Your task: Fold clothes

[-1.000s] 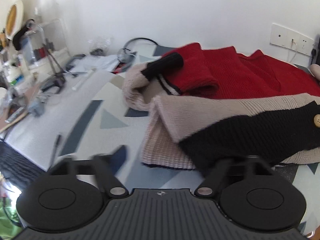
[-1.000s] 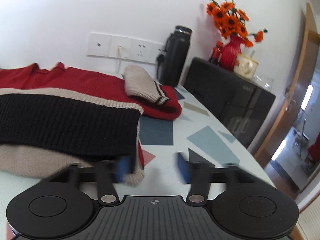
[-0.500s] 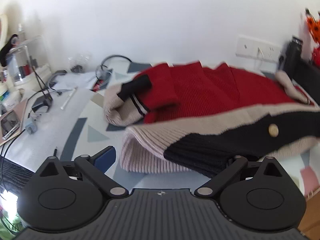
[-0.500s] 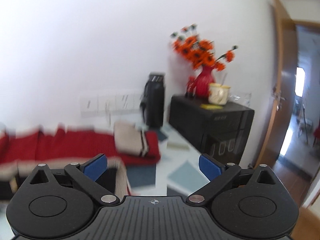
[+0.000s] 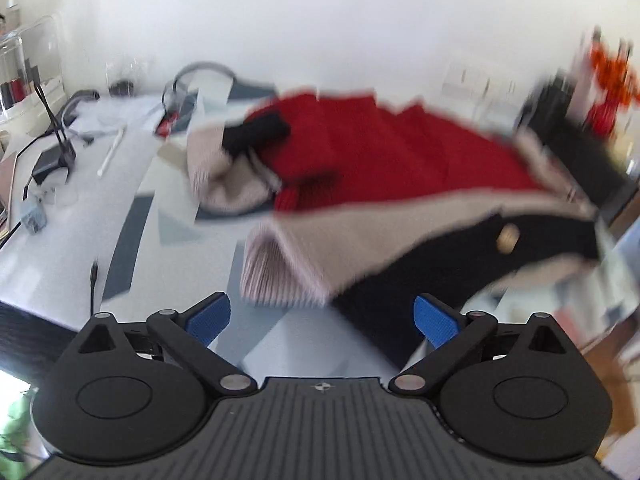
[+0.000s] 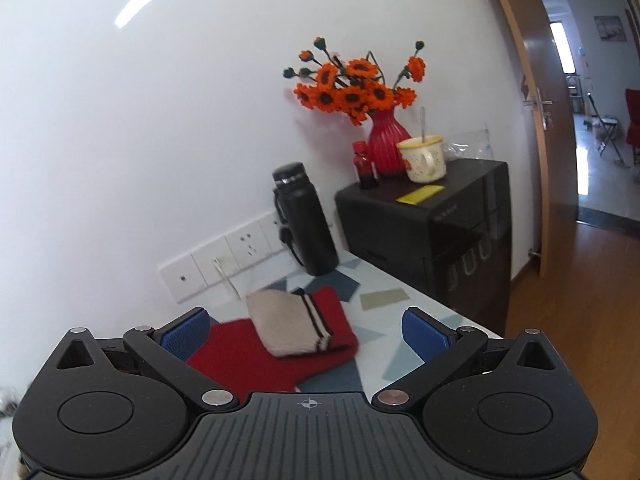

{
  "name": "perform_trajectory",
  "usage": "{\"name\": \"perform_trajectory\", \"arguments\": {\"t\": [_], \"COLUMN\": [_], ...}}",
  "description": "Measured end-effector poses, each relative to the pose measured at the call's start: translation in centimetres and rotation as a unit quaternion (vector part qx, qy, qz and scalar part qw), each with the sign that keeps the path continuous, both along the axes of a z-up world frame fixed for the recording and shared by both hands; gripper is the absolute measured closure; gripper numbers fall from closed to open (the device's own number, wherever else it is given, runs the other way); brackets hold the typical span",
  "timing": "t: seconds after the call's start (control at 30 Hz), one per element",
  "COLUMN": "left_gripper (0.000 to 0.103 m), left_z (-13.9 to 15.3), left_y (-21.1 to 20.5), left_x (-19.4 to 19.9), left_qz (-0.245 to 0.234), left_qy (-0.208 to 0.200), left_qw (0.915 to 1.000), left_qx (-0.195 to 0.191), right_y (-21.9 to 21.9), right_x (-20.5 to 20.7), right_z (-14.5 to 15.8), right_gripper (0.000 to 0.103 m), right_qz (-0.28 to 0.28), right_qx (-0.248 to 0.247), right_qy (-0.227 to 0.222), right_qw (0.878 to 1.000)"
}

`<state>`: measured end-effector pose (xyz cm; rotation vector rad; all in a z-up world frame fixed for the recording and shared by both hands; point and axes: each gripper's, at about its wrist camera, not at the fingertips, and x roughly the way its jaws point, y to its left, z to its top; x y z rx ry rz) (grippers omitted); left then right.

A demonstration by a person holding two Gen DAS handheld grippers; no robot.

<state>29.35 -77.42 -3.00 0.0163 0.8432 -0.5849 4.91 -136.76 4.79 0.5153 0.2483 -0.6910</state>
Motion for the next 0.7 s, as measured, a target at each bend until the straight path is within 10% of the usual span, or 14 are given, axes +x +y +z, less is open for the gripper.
{"name": "perform_trajectory", "arguments": {"t": [0.27,0.7], "left_gripper": [0.003,0.001], "left_z": [7.7,4.4], "left_y": [-1.9,-10.1], "left_x": [5.4,16.1], "left_qz": [0.018,0.038], "left_qy": [-0.091,-0.085], "left_qw": [0.9889,0.9956], "left_qx": [-0.116,-0.01], "right_y": [0.8,6.0], "right_x": [7.2,21.8], "right_z": [8.4,8.0], "right_gripper": [0.001,0.001], "right_qz": [0.107,0.163], "right_qx": [-0.038,-0.106], "right_qy": [-0.061,0.106], "right_qw": [0.992,0.975]}}
